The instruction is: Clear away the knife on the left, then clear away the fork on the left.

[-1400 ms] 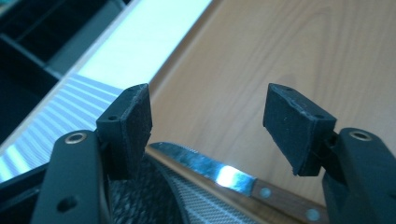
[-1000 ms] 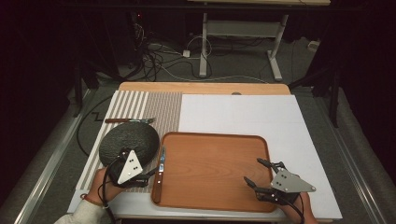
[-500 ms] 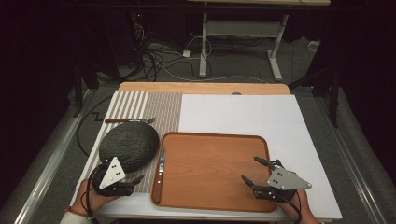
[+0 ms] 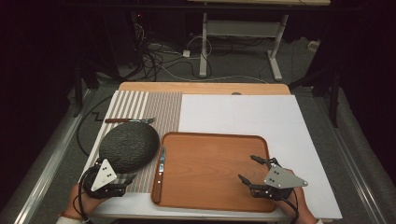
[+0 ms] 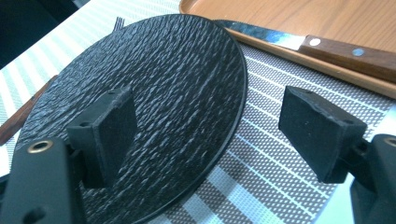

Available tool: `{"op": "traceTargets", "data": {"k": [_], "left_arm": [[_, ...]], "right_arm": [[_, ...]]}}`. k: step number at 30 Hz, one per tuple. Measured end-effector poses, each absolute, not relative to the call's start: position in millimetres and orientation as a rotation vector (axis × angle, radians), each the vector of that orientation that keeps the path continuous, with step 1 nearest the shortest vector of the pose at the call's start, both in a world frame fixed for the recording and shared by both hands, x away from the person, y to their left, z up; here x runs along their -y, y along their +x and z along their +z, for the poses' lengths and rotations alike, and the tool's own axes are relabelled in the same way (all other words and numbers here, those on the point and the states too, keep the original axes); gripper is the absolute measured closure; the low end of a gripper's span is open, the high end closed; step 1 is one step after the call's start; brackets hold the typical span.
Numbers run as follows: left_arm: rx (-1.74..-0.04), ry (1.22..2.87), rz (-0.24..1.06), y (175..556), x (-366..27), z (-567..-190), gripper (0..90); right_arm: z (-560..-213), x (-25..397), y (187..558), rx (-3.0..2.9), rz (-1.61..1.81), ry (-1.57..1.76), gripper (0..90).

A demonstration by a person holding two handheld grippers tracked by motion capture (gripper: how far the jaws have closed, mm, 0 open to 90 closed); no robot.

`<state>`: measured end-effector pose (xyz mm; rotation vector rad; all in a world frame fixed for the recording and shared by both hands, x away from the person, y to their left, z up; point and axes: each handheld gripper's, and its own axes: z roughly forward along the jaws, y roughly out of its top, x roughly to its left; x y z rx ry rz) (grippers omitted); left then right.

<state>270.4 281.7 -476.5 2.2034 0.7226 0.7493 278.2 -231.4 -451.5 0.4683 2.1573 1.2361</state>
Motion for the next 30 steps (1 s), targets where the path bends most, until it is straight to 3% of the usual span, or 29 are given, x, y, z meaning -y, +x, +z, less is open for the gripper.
{"op": "traceTargets", "data": {"k": [30], "left_arm": [[-0.750, 2.172, 0.709, 298.3, -286.6, -464.7, 18.6]], "right_arm": [[-453.0, 239.5, 270.7, -2.159, 1.231, 0.495, 29.1]]}}
